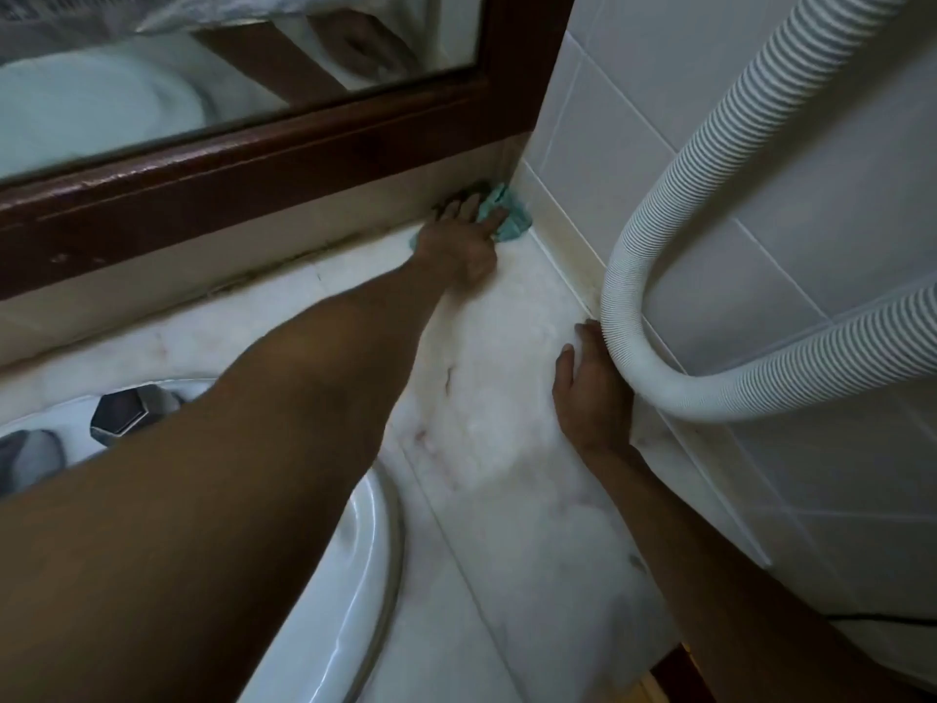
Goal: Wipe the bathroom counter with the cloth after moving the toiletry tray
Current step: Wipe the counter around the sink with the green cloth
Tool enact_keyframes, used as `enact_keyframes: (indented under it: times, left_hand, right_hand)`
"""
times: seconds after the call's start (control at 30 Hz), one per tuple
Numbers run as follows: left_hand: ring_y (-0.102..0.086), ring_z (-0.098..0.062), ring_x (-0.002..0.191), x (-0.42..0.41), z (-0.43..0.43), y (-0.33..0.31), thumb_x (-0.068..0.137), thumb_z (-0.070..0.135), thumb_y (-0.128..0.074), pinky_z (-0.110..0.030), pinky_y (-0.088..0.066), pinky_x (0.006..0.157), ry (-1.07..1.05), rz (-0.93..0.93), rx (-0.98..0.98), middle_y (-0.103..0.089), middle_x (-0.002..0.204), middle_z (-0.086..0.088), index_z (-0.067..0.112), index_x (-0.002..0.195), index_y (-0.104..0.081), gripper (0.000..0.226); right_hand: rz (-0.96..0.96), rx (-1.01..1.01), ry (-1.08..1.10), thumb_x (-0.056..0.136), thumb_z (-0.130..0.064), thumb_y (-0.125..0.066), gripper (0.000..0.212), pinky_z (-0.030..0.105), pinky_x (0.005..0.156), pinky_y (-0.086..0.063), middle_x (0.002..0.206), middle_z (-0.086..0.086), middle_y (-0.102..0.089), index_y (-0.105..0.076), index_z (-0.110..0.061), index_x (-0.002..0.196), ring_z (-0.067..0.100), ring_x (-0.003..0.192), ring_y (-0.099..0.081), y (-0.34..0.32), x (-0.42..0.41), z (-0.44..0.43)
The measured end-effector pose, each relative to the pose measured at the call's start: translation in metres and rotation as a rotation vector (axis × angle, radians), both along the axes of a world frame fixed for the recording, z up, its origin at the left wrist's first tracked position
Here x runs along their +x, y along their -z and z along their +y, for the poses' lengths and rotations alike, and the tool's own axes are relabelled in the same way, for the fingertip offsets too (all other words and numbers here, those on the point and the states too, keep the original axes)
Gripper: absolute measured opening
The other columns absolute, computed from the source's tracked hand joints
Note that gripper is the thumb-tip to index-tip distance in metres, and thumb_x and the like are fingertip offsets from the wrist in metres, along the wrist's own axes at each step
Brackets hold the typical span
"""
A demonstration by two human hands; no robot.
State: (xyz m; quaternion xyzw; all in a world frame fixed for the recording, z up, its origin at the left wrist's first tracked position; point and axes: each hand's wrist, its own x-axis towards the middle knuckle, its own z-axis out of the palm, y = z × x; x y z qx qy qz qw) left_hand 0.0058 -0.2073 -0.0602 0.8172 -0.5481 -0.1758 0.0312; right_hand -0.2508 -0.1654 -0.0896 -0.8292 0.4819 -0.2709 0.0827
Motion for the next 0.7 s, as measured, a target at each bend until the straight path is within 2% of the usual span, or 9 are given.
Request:
enact_keyframes:
  times: [0.1, 0.17, 0.27, 0.37, 0.5, 0.7]
  left_hand:
    - [-0.001, -0.03, 0.156, -0.03, 0.015, 0.017, 0.103, 0.036, -0.029, -0.047, -0.001, 0.125, 0.004, -0.001, -0.117, -0.005, 0.169, -0.004, 0.037, 0.16, -0.013, 0.059]
    - [0.0, -0.028, 0.156, -0.044, 0.029, 0.025, 0.104, 0.044, -0.021, -0.047, -0.001, 0.125, 0.101, -0.005, -0.179, -0.008, 0.169, -0.002, 0.038, 0.159, -0.016, 0.055]
    - [-0.001, -0.023, 0.156, -0.031, 0.036, 0.024, 0.105, 0.05, -0.012, -0.046, -0.003, 0.125, 0.25, 0.01, -0.194, -0.01, 0.169, 0.002, 0.04, 0.158, -0.018, 0.055]
    - [0.0, -0.022, 0.156, -0.008, 0.029, 0.023, 0.106, 0.048, -0.011, -0.047, -0.005, 0.125, 0.338, -0.014, -0.183, -0.008, 0.169, 0.003, 0.041, 0.159, -0.016, 0.054]
    - [-0.003, -0.024, 0.156, 0.011, 0.033, 0.018, 0.107, 0.046, -0.013, -0.045, -0.004, 0.126, 0.247, -0.015, -0.184, -0.008, 0.169, 0.002, 0.038, 0.16, -0.013, 0.053]
    - [-0.011, -0.026, 0.155, 0.042, 0.112, 0.017, 0.107, 0.048, -0.012, -0.046, -0.009, 0.124, 0.046, -0.022, -0.159, -0.008, 0.169, 0.004, 0.042, 0.159, -0.012, 0.052]
  right_hand:
    - [0.002, 0.027, -0.025, 0.097, -0.018, -0.047, 0.038, 0.042, 0.108, -0.041, 0.131, 0.02, -0.061, -0.06, 0.004, 0.125, 0.032, 0.127, -0.054, 0.002, 0.012, -0.001]
    - [-0.004, 0.041, -0.037, 0.097, -0.018, -0.046, 0.037, 0.042, 0.108, -0.041, 0.132, 0.019, -0.06, -0.06, 0.004, 0.125, 0.032, 0.127, -0.053, 0.002, 0.02, -0.005]
    - [0.011, 0.019, -0.039, 0.097, -0.016, -0.05, 0.035, 0.04, 0.107, -0.043, 0.132, 0.018, -0.06, -0.061, 0.004, 0.123, 0.031, 0.125, -0.055, 0.004, 0.029, -0.004]
    - [0.032, 0.047, -0.033, 0.098, -0.02, -0.048, 0.036, 0.041, 0.107, -0.043, 0.138, 0.016, -0.057, -0.06, 0.0, 0.126, 0.029, 0.13, -0.052, 0.007, 0.038, -0.002]
    - [0.091, 0.079, -0.087, 0.1, -0.026, -0.045, 0.042, 0.041, 0.111, -0.039, 0.146, 0.015, -0.049, -0.056, -0.001, 0.132, 0.027, 0.137, -0.044, 0.009, 0.053, 0.001]
    - [0.243, 0.178, -0.194, 0.102, -0.034, -0.035, 0.059, 0.039, 0.122, -0.017, 0.158, 0.019, -0.025, -0.032, 0.002, 0.148, 0.03, 0.148, -0.021, 0.005, 0.074, 0.013]
